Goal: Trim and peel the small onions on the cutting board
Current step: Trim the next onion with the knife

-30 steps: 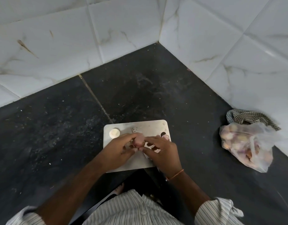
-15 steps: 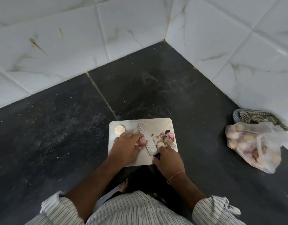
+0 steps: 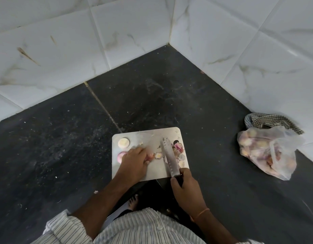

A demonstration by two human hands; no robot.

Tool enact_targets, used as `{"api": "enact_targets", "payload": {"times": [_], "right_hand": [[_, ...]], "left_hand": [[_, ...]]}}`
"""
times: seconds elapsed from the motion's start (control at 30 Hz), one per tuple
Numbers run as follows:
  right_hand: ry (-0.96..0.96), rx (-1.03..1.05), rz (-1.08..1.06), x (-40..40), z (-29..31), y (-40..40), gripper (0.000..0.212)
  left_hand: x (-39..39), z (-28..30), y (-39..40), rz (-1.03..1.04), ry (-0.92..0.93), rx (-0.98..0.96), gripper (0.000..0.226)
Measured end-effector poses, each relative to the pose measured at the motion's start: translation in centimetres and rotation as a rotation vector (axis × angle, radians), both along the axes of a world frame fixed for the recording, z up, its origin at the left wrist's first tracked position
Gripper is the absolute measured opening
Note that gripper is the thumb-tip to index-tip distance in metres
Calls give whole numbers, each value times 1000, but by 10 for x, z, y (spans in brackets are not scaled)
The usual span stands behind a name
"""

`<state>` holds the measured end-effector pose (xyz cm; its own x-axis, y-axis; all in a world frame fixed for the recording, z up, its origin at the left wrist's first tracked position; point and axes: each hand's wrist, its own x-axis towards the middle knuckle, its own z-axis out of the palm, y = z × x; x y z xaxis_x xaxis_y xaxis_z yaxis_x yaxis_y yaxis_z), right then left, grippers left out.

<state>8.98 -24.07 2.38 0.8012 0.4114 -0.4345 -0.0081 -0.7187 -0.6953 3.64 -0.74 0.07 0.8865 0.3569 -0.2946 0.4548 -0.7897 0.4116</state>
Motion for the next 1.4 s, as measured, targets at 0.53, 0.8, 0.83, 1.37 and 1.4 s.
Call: {"api": "enact_targets", "payload": {"times": [0.53, 0.8, 0.83, 1.37, 1.4], "right_hand": [[-49, 40, 187, -23, -10, -9, 16], [-188, -187, 151, -11, -27, -18, 18], [-192, -178, 144, -10, -26, -19, 20], [-210, -72, 160, -30, -14, -11, 15], [-208, -70, 158, -31, -13, -10, 14]], "left_hand": [[0, 14, 5, 72, -6, -68, 51], [1, 13, 6, 102, -77, -121, 46], [1, 12, 5, 102, -75, -126, 48], [-6, 12, 5, 73, -46, -315, 56], [-4, 12, 4, 68, -65, -288, 57]]}}
